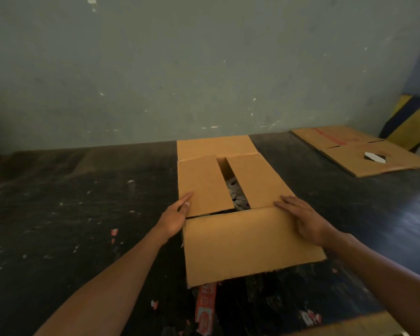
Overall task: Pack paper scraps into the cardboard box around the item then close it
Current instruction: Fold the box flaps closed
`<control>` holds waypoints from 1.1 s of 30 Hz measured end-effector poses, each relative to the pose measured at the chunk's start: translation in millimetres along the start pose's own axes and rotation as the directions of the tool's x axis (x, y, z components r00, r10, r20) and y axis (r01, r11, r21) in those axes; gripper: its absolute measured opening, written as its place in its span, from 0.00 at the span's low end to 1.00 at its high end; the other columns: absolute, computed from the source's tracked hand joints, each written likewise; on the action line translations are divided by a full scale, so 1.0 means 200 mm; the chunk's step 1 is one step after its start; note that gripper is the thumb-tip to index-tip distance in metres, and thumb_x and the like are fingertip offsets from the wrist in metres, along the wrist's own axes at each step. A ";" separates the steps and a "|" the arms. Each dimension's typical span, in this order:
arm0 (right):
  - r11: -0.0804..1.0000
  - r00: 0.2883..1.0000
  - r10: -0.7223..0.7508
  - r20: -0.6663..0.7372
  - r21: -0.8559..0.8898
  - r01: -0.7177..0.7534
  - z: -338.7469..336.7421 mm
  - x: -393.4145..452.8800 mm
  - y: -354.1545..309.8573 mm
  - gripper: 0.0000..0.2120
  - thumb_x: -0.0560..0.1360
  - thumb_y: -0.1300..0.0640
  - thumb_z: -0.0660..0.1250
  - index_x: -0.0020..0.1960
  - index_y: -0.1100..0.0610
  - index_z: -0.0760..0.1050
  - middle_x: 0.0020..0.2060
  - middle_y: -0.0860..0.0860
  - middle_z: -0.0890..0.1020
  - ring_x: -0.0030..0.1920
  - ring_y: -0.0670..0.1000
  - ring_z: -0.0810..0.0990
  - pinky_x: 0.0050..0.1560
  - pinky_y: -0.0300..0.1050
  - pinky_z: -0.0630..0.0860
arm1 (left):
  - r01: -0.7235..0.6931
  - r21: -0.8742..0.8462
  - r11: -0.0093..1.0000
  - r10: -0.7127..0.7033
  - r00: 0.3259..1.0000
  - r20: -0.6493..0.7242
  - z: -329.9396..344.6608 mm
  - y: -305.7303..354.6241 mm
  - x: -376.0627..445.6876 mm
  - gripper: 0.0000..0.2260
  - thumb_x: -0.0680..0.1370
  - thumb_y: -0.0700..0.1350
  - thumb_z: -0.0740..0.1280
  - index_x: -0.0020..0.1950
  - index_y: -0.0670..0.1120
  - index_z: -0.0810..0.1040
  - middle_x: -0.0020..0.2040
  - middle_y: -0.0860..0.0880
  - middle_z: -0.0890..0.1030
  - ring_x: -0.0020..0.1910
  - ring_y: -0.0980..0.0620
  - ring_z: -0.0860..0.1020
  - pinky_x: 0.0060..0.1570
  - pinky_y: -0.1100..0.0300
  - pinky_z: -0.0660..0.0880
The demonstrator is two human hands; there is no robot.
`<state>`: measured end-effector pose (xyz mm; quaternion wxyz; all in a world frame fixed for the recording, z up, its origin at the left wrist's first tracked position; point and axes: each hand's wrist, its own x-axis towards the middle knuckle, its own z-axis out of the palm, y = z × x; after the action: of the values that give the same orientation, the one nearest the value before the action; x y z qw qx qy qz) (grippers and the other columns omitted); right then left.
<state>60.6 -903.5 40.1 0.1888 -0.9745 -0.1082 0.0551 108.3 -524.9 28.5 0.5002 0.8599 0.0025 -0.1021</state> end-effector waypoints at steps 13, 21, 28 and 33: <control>0.874 0.948 -0.198 0.249 -0.394 0.286 -0.20 0.00 0.22 0.43 0.78 0.57 0.62 0.72 0.30 0.34 0.75 0.35 0.40 0.77 0.46 0.40 0.76 0.51 0.50 | 0.022 -0.192 0.981 -0.027 0.999 -0.026 0.03 0.01 0.00 0.17 0.84 0.54 0.53 0.71 0.68 0.64 0.77 0.48 0.60 0.73 0.44 0.63 0.71 0.41 0.62; 0.889 0.999 0.015 -0.047 0.458 0.008 -0.19 -0.06 0.14 0.16 0.81 0.59 0.57 0.62 0.43 0.73 0.60 0.43 0.77 0.64 0.46 0.74 0.69 0.52 0.67 | 0.053 -0.452 0.891 -0.056 0.998 0.005 0.05 0.03 -0.02 0.17 0.84 0.50 0.53 0.71 0.62 0.69 0.66 0.51 0.68 0.58 0.49 0.73 0.57 0.48 0.72; 0.635 0.922 0.327 -0.205 0.771 -0.054 -0.10 0.09 -0.05 0.16 0.81 0.49 0.56 0.65 0.55 0.70 0.56 0.49 0.78 0.59 0.53 0.77 0.52 0.48 0.76 | 0.010 -0.623 0.782 -0.023 1.000 -0.013 0.08 -0.01 -0.11 0.32 0.73 0.74 0.51 0.70 0.60 0.69 0.70 0.49 0.74 0.70 0.48 0.70 0.71 0.39 0.62; 0.684 0.816 0.454 -0.358 0.727 -0.061 -0.03 0.20 -0.06 0.31 0.78 0.46 0.61 0.76 0.45 0.50 0.73 0.54 0.63 0.69 0.57 0.67 0.63 0.62 0.72 | -0.057 -0.551 0.833 0.027 0.998 -0.062 0.13 0.02 -0.15 0.25 0.74 0.72 0.54 0.66 0.63 0.67 0.63 0.57 0.74 0.68 0.53 0.70 0.68 0.45 0.67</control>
<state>98.7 -885.4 47.2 0.5465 -0.8167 0.1184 -0.1428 75.4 -546.0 24.9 0.7288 0.6813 0.0257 -0.0638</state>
